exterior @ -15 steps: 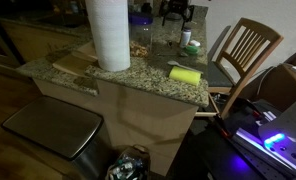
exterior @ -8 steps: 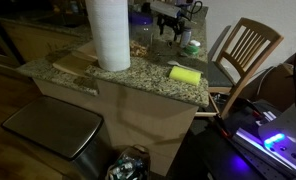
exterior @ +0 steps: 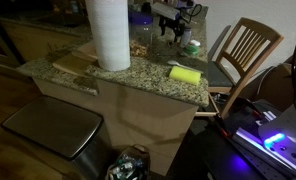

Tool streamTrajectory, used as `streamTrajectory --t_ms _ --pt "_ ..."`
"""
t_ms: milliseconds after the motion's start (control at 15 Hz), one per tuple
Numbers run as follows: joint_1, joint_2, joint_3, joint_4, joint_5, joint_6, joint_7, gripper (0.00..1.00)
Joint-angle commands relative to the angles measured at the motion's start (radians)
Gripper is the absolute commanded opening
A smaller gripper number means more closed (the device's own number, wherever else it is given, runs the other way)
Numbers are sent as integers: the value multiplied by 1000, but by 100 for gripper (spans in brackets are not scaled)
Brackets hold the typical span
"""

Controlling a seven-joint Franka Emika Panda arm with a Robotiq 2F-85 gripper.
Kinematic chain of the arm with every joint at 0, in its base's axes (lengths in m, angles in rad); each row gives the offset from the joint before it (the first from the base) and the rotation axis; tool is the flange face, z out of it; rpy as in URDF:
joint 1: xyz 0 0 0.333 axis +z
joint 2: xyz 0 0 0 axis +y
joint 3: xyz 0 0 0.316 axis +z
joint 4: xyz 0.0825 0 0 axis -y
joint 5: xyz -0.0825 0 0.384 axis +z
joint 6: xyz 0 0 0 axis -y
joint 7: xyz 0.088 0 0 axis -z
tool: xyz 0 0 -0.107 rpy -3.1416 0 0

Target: Get the keys and put them on the yellow sponge

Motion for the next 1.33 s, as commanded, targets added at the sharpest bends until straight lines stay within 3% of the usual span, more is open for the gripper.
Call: streamTrajectory --t_ms 0,800,867,933,1267 --pt "10 15 -24 -37 15 76 55 100" --pt "19 27 -47 -28 -40 -2 79 100" --pt "19 29 -46 -29 -41 3 77 75" --pt "18 31 -44 -30 -35 13 73 73" --pt "19 28 -43 -35 -31 39 74 38"
